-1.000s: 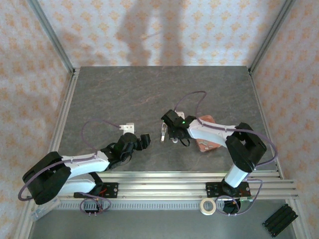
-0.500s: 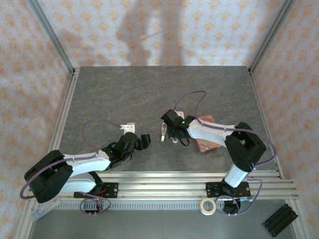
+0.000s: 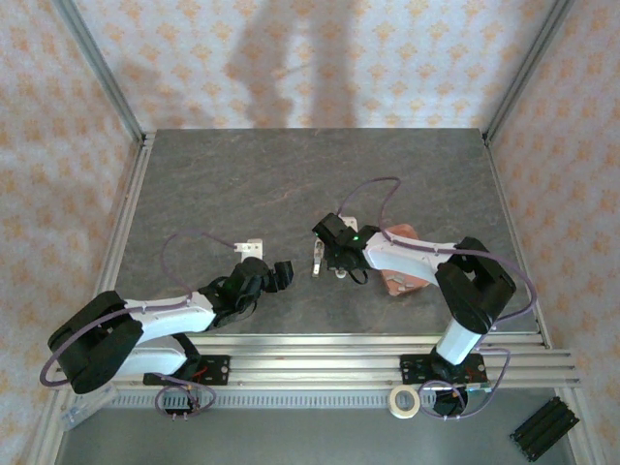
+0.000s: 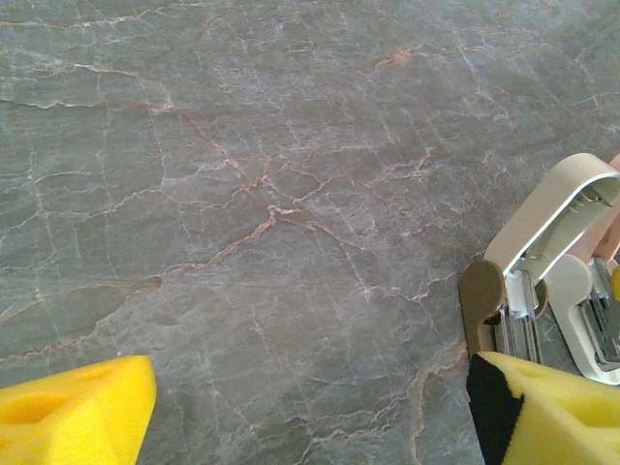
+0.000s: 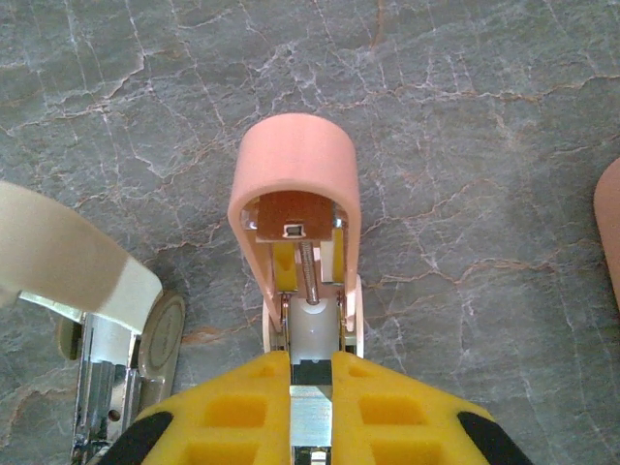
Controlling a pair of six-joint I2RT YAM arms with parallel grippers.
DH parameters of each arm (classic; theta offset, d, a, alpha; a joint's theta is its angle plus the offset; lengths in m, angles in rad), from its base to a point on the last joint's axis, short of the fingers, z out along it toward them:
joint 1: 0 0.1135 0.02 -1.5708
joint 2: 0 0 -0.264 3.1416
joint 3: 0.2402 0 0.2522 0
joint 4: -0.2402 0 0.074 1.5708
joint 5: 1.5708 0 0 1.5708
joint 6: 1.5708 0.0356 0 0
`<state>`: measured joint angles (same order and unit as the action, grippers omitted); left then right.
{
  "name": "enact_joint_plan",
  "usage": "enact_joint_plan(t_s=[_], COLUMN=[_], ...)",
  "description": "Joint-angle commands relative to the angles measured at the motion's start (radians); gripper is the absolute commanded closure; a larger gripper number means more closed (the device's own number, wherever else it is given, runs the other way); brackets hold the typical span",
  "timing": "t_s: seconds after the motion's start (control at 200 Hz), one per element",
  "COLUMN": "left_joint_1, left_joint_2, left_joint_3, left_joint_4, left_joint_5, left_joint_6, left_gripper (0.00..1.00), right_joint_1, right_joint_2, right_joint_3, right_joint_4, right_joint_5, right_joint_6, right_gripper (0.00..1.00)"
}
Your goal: Load the staples into the stapler
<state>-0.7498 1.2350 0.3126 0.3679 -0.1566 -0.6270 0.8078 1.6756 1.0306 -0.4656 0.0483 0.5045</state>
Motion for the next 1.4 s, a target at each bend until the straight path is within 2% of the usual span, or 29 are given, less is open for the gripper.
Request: enact_joint_plan(t_s=[0.0,0.571,0.986,1.396], left_joint_1=[0.010,0.010,0.010,0.010], left_joint_2=[0.009,0.003,0.010,0.039], left_joint_3=[0.023,0.036,0.052,0.057], left_joint_4=[0.012,0.000,-0.004,0.026], left_joint_5=[-0.003,0.005,0.017,0.031], left_joint_6=[0.024,0.030,0.020,-0.008], left_gripper=[0.15,0.15,0.15,0.16], right_joint_1=[-0.003,-0.003,-0.003,-0.002], right_joint_2=[-0.003,-0.091,-0.233,-0.187], right_joint_3=[-0.008,-0.093,-0.154,-0.156], right_joint_4=[0.002,0.077,0.171,0.170], right_joint_5=[0.018,0.014,0.003,-0.021], right_joint_6=[-0.004,-0.054,-0.203,-0.272], right_gripper=[0.87,0.87,0.87,0.87])
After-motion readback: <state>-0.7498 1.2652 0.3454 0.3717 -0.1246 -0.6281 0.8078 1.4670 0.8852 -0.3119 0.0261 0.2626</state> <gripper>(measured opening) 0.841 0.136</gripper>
